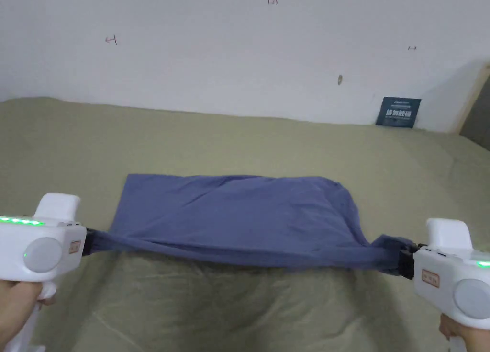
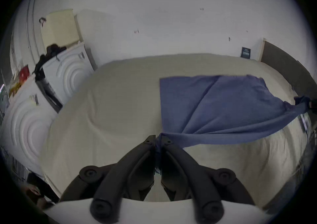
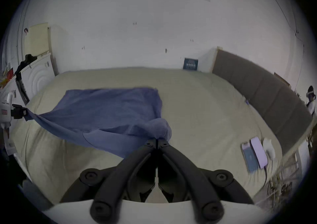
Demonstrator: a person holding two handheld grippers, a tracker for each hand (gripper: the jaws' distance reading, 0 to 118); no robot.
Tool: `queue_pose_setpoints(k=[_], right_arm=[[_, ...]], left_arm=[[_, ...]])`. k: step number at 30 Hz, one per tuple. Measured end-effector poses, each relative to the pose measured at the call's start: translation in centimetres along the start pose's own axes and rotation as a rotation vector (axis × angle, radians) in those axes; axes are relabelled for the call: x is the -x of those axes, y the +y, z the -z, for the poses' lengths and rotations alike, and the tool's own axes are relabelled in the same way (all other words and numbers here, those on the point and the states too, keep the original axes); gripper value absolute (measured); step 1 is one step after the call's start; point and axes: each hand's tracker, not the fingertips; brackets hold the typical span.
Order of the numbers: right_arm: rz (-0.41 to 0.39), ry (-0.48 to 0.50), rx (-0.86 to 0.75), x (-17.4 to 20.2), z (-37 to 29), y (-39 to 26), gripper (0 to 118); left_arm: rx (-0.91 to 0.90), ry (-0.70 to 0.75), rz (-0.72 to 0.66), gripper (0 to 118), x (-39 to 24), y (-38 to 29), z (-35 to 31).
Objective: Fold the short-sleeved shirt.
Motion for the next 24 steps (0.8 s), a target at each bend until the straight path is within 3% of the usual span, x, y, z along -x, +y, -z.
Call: queue_pose_setpoints(k=[5, 8, 20, 21, 22, 23, 24], right_arm=[[-0.034, 0.023, 0.117, -1.0, -4.7, -8.6, 1], [0.005, 0.036, 0.158, -1.4, -6.2, -11.8, 1], [0.010, 0.021, 0.225, -1.2, -4.7, -14.3, 1], [0.019, 0.023, 0.235, -1.2, -4.8, -14.2, 6], [0.032, 0.025, 0.239, -1.3, -4.9, -14.1, 36], [0.044, 0.021, 0.244, -1.2, -5.2, -13.9, 76], [0.051, 0.005, 0.246, -1.1, -5.2, -13.7, 113]], left_arm=[[0.054, -0.008, 0.016, 5, 0.8, -8.5, -3.4], [0.076, -0.031, 0.019, 5, 1.6, -11.4, -5.0], [0.141, -0.081, -0.023, 5, 2.7, -13.7, -4.3], [0.139, -0.079, -0.020, 11, 2.7, -13.7, -4.4], [0.142, -0.081, -0.018, 46, 2.9, -13.7, -4.6], [0.153, -0.088, -0.024, 88, 3.2, -13.7, -4.8], [0.156, -0.103, -0.042, 118, 3.2, -14.2, -5.2]])
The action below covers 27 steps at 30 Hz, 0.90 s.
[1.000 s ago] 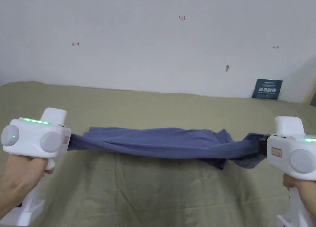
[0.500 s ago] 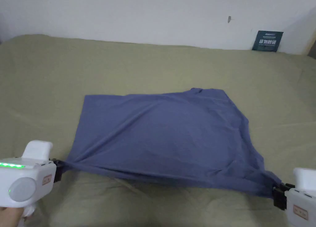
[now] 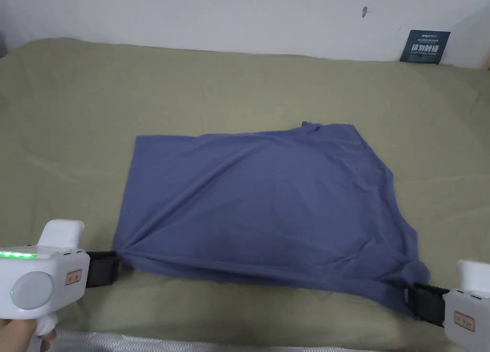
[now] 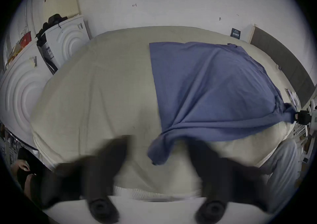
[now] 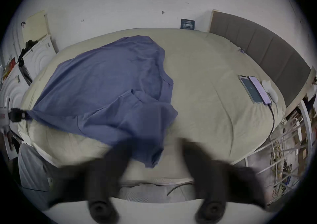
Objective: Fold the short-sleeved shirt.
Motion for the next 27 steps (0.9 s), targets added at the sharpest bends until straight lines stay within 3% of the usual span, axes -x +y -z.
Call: queue_pose_setpoints(k=[1, 2, 4, 5, 6, 7, 8, 10, 12, 17, 18, 20, 21, 25, 26, 27], right_arm=[[0.007, 0.002, 0.000, 0.1, -0.2, 0.2, 113], [0.033, 0.019, -0.108, -0.2, -1.1, -0.4, 107], [0.011, 0.048, -0.028, -0.5, -1.7, -1.6, 104], [0.006, 0.055, -0.029, -0.4, -2.1, -2.2, 95], [-0.013, 0.069, -0.053, 0.2, -2.5, -1.8, 72], [-0.030, 0.066, -0.059, 0.9, -2.7, -0.4, 26], [-0.048, 0.056, -0.056, 1.2, -2.8, -0.5, 0], [-0.036, 0.033, -0.100, 1.4, -2.9, -1.0, 0], [-0.045, 0.086, -0.034, 1.8, -2.7, -0.8, 0], [-0.050, 0.076, -0.034, 1.9, -2.4, -1.1, 0], [-0.048, 0.076, -0.033, 1.8, -2.4, -1.1, 0], [-0.050, 0.078, -0.030, 1.5, -2.2, -1.1, 0], [-0.053, 0.071, -0.033, 1.3, -2.3, -1.0, 0], [-0.047, 0.053, -0.031, 0.5, -2.0, -0.7, 0], [-0.045, 0.047, -0.026, 0.2, -1.8, -0.7, 0], [-0.047, 0.041, -0.024, 0.3, -1.9, -0.7, 0]], left_arm=[[-0.003, 0.003, -0.022, 117, 0.2, -0.4, -0.2], [-0.041, 0.006, -0.051, 114, 0.5, -0.3, -0.9], [-0.032, 0.003, -0.064, 112, 0.3, -0.6, -2.8], [-0.029, 0.008, -0.083, 105, 0.4, -0.7, -3.4], [-0.033, -0.007, -0.106, 87, 0.6, -0.9, -4.0], [-0.033, -0.018, -0.118, 38, 0.8, -0.9, -4.4], [-0.023, -0.019, -0.126, 0, 0.9, -1.7, -4.5], [-0.026, -0.033, -0.147, 0, 0.9, -2.1, -4.5], [0.015, -0.053, -0.126, 0, 0.9, -2.3, -4.1], [0.011, -0.044, -0.117, 0, 1.0, -1.1, -2.8], [0.016, -0.037, -0.118, 13, 1.2, -0.7, -2.3], [0.004, -0.003, -0.130, 107, 1.5, -0.1, -1.0], [0.016, 0.001, -0.134, 118, 1.7, 0.1, -0.5], [0.069, -0.016, -0.131, 101, 1.7, 0.6, 1.9], [0.084, -0.021, -0.116, 87, 1.6, 0.6, 2.1], [0.083, -0.015, -0.096, 60, 1.4, 0.6, 2.2]])
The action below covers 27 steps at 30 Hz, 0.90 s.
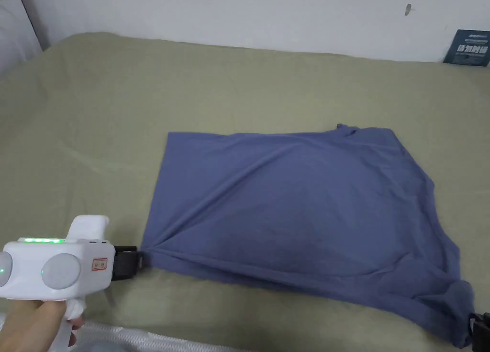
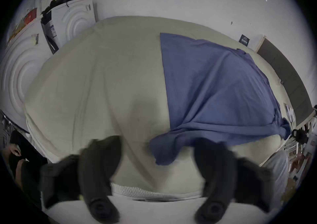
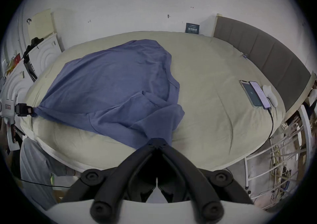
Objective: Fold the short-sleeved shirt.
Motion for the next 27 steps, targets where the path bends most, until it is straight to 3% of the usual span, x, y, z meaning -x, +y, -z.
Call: queue_pose_setpoints(k=[1, 2, 6, 7, 8, 10, 11, 13, 17, 18, 19, 20, 21, 27], right_arm=[[0.002, -0.003, 0.002, -0.2, 0.1, 0.0, 0], [0.002, -0.006, 0.005, -0.4, 0.2, 0.1, 0], [0.003, -0.017, 0.007, -1.0, 0.6, 0.3, 1], [0.006, -0.020, 0.007, -1.2, 0.7, 0.3, 14], [0.012, -0.035, -0.003, -1.3, 0.8, 0.3, 42], [0.017, -0.032, 0.011, -1.6, 1.1, 0.5, 112], [0.020, -0.027, 0.044, -1.7, 1.5, 0.6, 116], [0.007, -0.026, 0.041, -1.8, 2.0, 0.4, 107], [-0.043, -0.048, 0.107, -1.3, 3.6, 0.2, 106], [-0.042, -0.040, 0.135, -1.3, 3.9, 0.1, 99], [-0.039, -0.039, 0.119, -1.4, 4.1, -0.1, 66], [-0.043, -0.045, 0.124, -1.3, 4.3, -0.2, 16], [-0.042, -0.045, 0.110, -1.3, 4.1, -0.5, 1], [-0.033, -0.054, -0.006, -1.8, 2.4, 3.4, 1]], left_arm=[[-0.002, 0.005, 0.022, 11, -0.7, -0.1, -0.4], [0.005, -0.018, 0.026, 3, -0.8, -0.3, -0.4], [-0.006, -0.027, 0.000, 3, -1.1, -0.6, -1.1], [-0.007, -0.028, -0.007, 3, -1.0, -0.7, -1.3], [-0.007, -0.031, -0.016, 3, -1.1, -0.6, -1.7], [-0.012, -0.033, -0.025, 4, -1.8, -0.5, -2.5], [-0.017, -0.026, -0.022, 4, -2.1, -0.5, -2.7], [-0.020, -0.017, -0.017, 4, -2.3, -0.4, -2.6], [-0.016, -0.009, -0.026, 4, -2.2, -0.4, -2.2], [-0.016, -0.007, -0.026, 4, -2.2, -0.4, -2.2], [-0.019, -0.005, -0.020, 4, -2.1, -0.3, -2.3], [-0.021, 0.001, -0.019, 4, -2.0, -0.3, -2.3], [-0.022, 0.000, -0.020, 4, -1.3, -0.3, -1.8], [-0.053, -0.016, -0.019, 4, -1.4, 1.0, -3.3]])
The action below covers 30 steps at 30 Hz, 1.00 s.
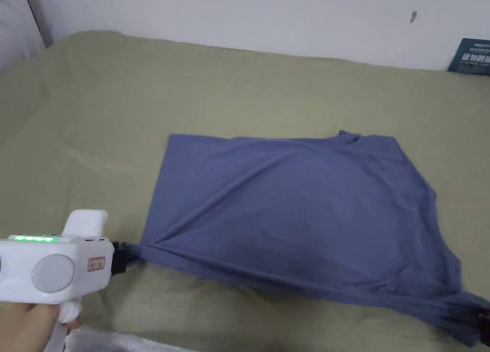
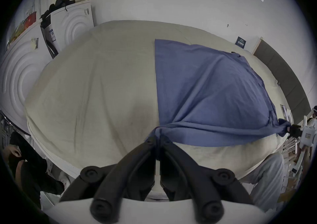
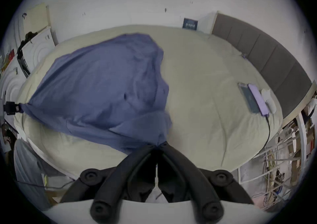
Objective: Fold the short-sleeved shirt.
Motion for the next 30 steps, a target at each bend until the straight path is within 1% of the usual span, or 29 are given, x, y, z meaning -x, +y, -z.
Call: queue_pose_setpoints(k=[4, 8, 9, 12, 14, 19, 22, 27, 28, 29, 30], right_arm=[[-0.032, -0.011, -0.066, 0.3, 0.3, 5.2, 1], [-0.073, -0.031, -0.096, 1.6, 1.8, 10.3, 1], [-0.075, -0.029, -0.095, 1.2, 3.4, 11.4, 1], [-0.103, -0.038, -0.098, 1.7, 6.4, 14.6, 1], [-0.107, -0.044, -0.090, 2.1, 8.8, 16.3, 1], [-0.147, -0.064, -0.036, 3.4, 14.4, 18.7, 1], [-0.131, -0.064, -0.008, 3.8, 16.6, 19.2, 1], [-0.164, -0.079, 0.025, 4.4, 18.5, 19.0, 1], [-0.166, -0.079, 0.029, 4.5, 18.7, 19.0, 10], [-0.164, -0.072, 0.033, 4.3, 18.7, 19.1, 31], [-0.151, -0.071, 0.037, 4.2, 18.4, 19.1, 59]], left_arm=[[-0.034, -0.007, 0.009, 4, 0.2, 2.7, 0.7], [-0.050, -0.004, 0.019, 4, -0.5, 6.0, 2.0], [-0.051, -0.008, 0.010, 4, -0.6, 6.9, 2.6], [-0.053, -0.002, 0.005, 4, -1.9, 9.1, 3.9], [-0.046, 0.012, 0.006, 4, -2.3, 10.4, 5.3], [-0.001, 0.044, -0.002, 4, -2.6, 13.2, 9.5], [0.028, 0.040, -0.014, 4, -2.8, 14.1, 11.3], [0.065, 0.058, 0.015, 4, -3.2, 14.7, 13.4], [0.073, 0.054, 0.012, 4, -3.2, 14.7, 13.7], [0.081, 0.050, 0.010, 8, -3.1, 14.6, 13.9], [0.085, 0.040, 0.010, 22, -3.0, 14.5, 13.8]])
